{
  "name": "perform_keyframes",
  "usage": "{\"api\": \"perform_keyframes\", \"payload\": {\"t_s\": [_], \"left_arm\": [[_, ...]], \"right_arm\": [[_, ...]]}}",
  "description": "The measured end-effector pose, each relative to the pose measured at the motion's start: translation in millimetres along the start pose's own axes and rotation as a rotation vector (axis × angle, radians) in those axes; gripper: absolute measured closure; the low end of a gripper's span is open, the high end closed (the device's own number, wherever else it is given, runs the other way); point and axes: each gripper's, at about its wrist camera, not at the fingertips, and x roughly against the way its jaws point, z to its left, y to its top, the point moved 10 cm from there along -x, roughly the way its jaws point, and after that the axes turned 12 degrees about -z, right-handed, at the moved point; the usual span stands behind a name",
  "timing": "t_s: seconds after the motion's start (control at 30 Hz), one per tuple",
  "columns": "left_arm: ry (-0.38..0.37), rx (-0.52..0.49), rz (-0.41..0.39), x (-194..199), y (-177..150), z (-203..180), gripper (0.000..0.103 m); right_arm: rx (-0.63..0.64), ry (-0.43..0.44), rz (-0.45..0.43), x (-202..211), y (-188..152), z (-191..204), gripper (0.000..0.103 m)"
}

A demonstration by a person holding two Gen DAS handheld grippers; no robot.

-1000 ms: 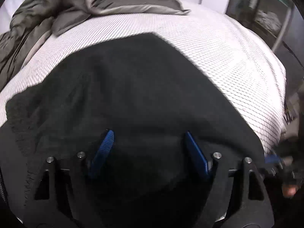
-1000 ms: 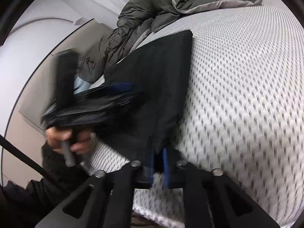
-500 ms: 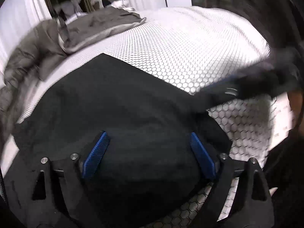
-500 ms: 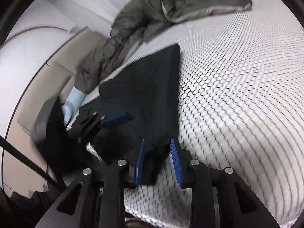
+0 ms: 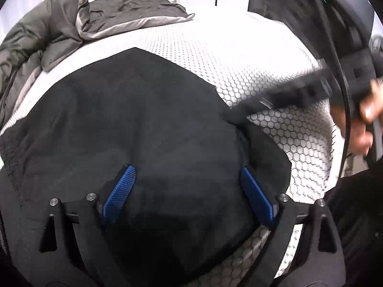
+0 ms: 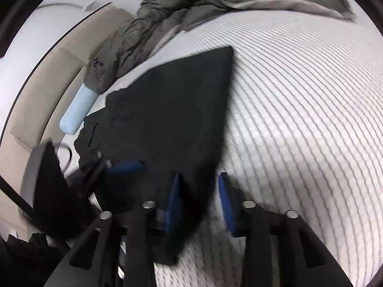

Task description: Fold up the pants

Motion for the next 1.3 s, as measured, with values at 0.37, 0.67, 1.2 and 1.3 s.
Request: {"api": "perform_keyframes", "payload": {"t_s": [0.37,0.67,1.2,1.3], "left_arm": [[0.075,0.042,-0.013,4.5,2.3,44.3,0.014],[-0.002,0.025,-0.119,18.5,21.6,13.5,0.014],[0.046,-0.064,-0.002,-28.8,4.3,-14.9,0.013],[0.033,-0.043,0.002,-28.4,3.3,-12.8,0.013]], "right_arm": [[-0.057,0.124,-0.030,40.9,-71.1,19.2,0.100],[-0.037,0.080,-0.134,93.6,-71.3,14.0,0.052],[0.028,0.085,0.016,-28.4,28.8,-24.9,0.072],[0.017,0.110,0.032,-51.0,50.7,-29.9,0.081]]}}
